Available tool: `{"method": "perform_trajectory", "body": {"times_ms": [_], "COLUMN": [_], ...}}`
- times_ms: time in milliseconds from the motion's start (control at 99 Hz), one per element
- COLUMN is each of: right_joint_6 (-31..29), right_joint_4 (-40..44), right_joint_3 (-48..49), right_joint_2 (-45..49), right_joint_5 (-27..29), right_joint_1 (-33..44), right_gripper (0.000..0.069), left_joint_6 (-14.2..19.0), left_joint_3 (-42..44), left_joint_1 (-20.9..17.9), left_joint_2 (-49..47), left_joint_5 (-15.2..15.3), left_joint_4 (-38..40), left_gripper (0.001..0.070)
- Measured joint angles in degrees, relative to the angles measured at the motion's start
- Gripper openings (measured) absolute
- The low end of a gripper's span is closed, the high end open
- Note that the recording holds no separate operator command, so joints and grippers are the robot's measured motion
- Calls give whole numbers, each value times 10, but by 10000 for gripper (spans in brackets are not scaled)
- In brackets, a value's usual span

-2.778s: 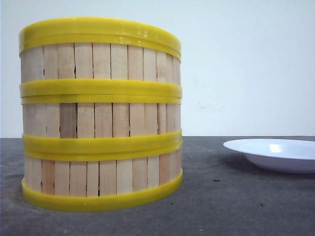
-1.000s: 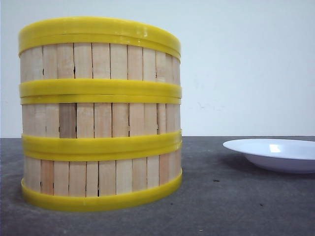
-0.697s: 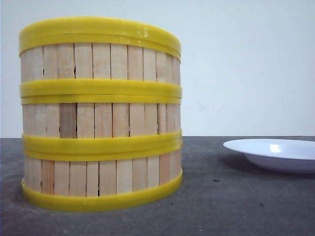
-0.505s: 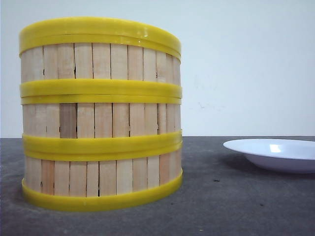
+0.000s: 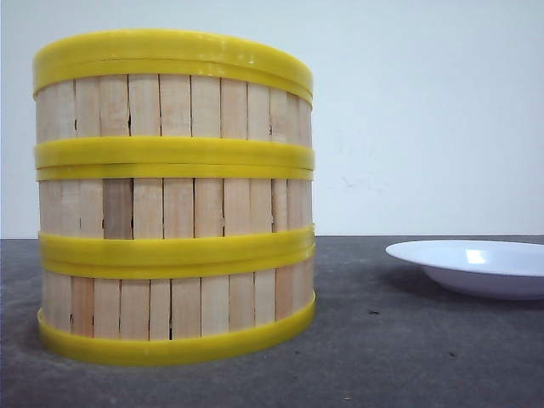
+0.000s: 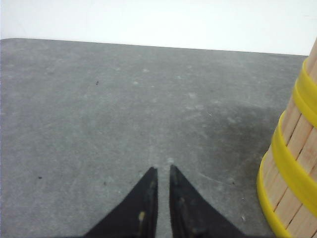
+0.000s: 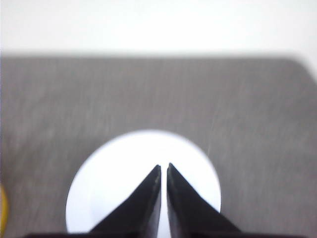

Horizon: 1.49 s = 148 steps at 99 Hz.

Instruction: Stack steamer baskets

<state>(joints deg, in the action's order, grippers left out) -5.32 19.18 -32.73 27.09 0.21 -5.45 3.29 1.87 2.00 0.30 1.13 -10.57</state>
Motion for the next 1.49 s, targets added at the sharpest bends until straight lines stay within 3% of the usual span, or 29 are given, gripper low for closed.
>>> {"method": "perform_trajectory", "body": {"times_ms": [152,394,1495], "right_joint_6": [8,10,11], "right_joint_4": [-95,-101,-96], "right_joint_3": [137,317,319], "right_joint_2": [-132,-270,-268], "right_joint_5": [13,13,11], "right_joint_1": [0,18,18], "right_gripper": [13,13,13], "left_joint_6": [0,2,4], "left_joint_3": [0,0,0], "left_joint_1": [0,0,0], "left_joint_2": [0,0,0], "left_joint_5": [0,0,0], "left_joint_4": [0,0,0], "left_gripper": [15,15,15]}}
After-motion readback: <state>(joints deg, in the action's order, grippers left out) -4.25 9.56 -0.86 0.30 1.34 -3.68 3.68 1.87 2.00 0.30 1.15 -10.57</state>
